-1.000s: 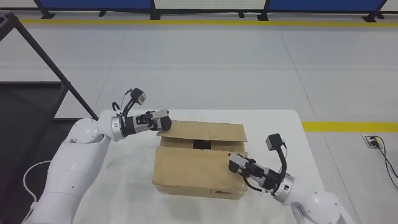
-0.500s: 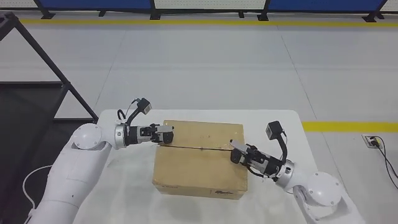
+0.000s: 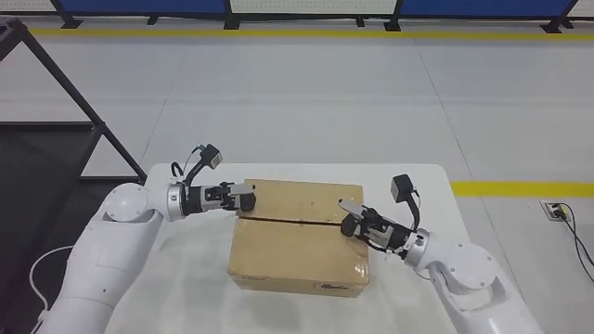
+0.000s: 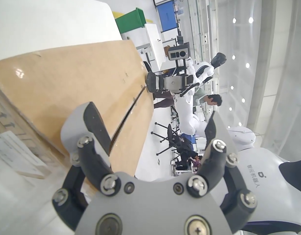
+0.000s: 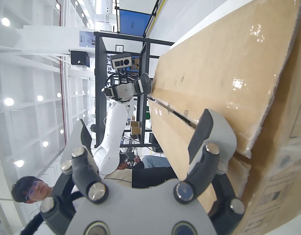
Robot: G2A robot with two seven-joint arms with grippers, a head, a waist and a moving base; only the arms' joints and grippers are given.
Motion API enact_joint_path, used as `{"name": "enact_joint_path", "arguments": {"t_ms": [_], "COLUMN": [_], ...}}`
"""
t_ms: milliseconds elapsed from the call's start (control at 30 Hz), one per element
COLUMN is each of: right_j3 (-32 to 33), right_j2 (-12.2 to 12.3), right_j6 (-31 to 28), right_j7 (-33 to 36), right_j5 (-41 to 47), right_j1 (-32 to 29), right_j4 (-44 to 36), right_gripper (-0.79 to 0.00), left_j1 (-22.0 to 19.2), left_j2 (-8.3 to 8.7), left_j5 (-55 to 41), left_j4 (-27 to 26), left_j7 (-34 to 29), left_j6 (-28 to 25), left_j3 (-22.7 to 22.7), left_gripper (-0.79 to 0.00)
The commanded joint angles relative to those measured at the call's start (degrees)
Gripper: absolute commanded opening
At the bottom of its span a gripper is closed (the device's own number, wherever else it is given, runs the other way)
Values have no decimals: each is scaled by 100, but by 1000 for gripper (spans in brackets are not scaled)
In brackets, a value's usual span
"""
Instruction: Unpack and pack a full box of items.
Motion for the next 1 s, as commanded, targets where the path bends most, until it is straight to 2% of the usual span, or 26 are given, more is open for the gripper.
{"name": "enact_joint_path", "arguments": {"t_ms": [0,233,567,767,967], "right_j3": [-12,-47,-122,-157,-211], "right_j2": [-4,-10,-22,-32,-49], "right_j6": [2,44,34,-32,-36], "right_j7": [-9,0,40,38,50], "right_j5": [32,84,140,179,226], "right_j1": [22,104,223,299,428], "right_j4": [70,226,380,468,627], "right_gripper": [0,0,0,0,0], "left_j1": [-10,-40,31,390,865], "left_j2": [10,55,59,102,186], "left_j5": [-51,-437,-2037,-2673,-2965], "left_j4": [12,104,591,624,327], "left_j7": [1,23,2,371,787], "left_j6": [-1,-23,267,331,557], "left_j3": [-4,-142,-724,-1114,-1472], "left_gripper": [0,0,0,0,0]}}
